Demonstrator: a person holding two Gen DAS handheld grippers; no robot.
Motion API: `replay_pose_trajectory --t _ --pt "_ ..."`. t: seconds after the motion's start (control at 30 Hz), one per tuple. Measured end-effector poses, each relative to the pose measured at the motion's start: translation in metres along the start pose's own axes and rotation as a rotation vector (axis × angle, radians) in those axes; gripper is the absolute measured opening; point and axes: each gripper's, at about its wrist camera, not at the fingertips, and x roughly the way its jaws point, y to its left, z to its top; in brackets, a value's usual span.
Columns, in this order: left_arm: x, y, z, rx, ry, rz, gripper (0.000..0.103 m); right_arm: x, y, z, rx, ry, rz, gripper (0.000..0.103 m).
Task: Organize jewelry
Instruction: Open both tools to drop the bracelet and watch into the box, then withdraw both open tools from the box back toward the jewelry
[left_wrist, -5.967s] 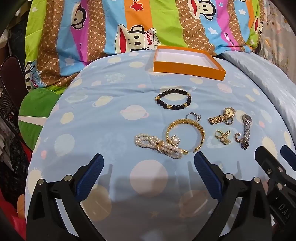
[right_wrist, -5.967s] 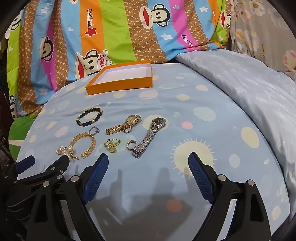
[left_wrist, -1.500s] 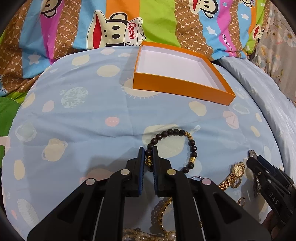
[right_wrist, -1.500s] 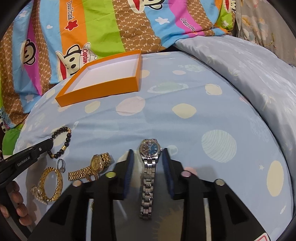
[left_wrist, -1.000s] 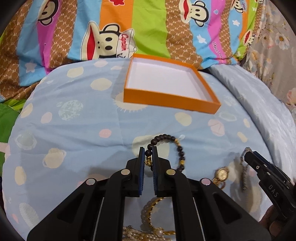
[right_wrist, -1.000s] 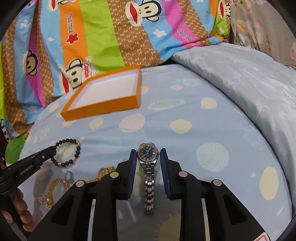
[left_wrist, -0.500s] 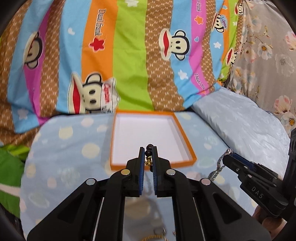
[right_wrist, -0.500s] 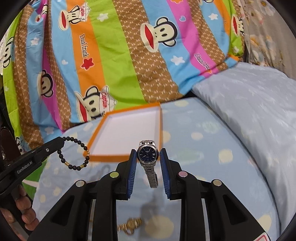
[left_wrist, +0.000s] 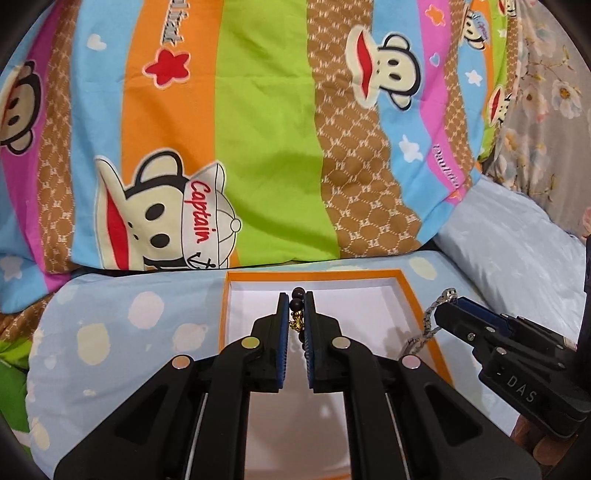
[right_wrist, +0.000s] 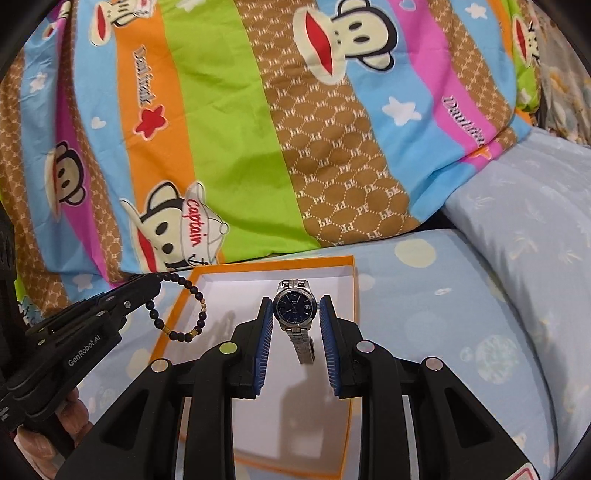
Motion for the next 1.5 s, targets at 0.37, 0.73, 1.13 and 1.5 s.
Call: replay_pose_trajectory --t 0.37,0.73,1.13,1.5 --pt "0.063 0.019 0.009 -0.019 0.093 0.059 0.007 0.064 -0.014 0.020 -0.039 0.096 -0.071 0.025" --pt "0.054 0.036 0.004 -0.066 0.069 0.075 0.028 0.051 -0.007 0.010 -0.077 0.044 -0.072 0.026" --pt "0.009 0.040 -0.050 -0.039 0.107 0.118 0.028 0.012 0.015 -0.049 -0.163 0.086 -0.049 0.026" --pt "-0.005 0.034 -0.101 -0.046 0.191 0.129 0.028 -0.014 0.013 -0.089 -0.148 0.126 -0.045 0.022"
